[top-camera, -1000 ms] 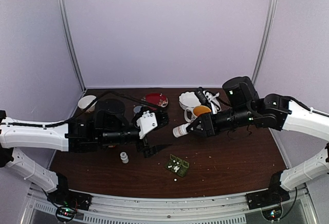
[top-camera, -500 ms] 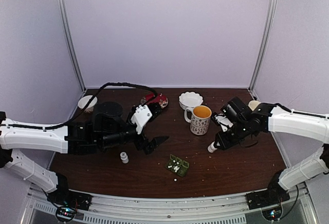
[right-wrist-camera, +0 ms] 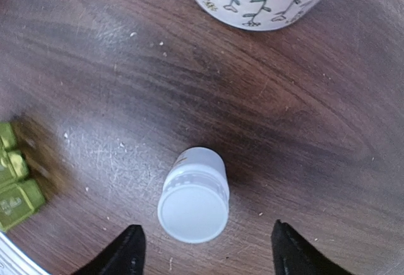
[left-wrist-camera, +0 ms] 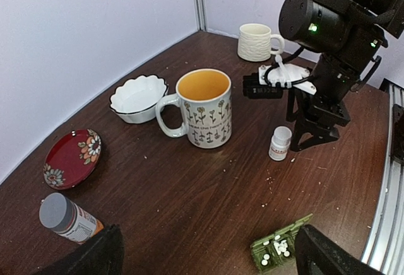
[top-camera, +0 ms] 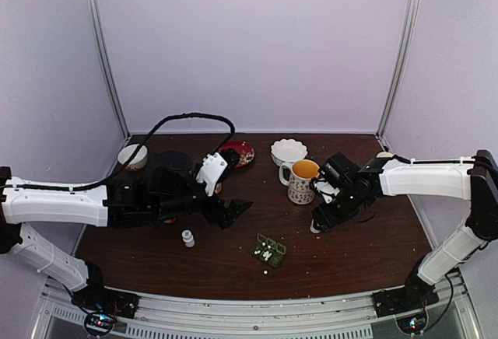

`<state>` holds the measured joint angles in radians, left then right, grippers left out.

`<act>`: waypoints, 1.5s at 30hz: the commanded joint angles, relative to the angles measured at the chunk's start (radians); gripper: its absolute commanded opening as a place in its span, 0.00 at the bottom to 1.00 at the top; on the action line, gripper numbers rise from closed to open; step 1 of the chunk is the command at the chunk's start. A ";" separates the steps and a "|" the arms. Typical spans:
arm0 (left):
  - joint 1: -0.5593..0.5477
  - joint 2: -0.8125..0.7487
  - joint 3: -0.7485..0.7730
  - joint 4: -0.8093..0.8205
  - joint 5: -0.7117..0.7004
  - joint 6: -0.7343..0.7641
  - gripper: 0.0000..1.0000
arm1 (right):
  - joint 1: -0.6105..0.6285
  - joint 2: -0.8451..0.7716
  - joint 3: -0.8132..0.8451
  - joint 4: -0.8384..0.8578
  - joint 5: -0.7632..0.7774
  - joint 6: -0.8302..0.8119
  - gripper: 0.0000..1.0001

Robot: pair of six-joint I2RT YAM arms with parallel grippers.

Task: Sort the pills into containers
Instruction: Place the pill bottle at the center of the board, then adjust the pill container at the center of the board.

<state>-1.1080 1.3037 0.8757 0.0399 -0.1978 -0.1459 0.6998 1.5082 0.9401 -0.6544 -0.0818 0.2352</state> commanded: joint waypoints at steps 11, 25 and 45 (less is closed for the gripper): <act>0.049 0.125 -0.007 0.014 0.158 -0.372 0.80 | 0.041 -0.287 -0.036 0.038 -0.108 -0.032 0.61; 0.066 0.248 0.045 -0.175 0.190 -0.536 0.52 | 0.198 -0.091 -0.009 0.253 -0.244 -0.024 0.35; 0.035 0.390 0.057 -0.186 0.372 -0.665 0.20 | 0.243 0.115 0.034 0.371 -0.167 0.019 0.11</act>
<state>-1.0626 1.6901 0.9001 -0.1448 0.1368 -0.7727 0.9287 1.6093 0.9707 -0.3321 -0.2668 0.2356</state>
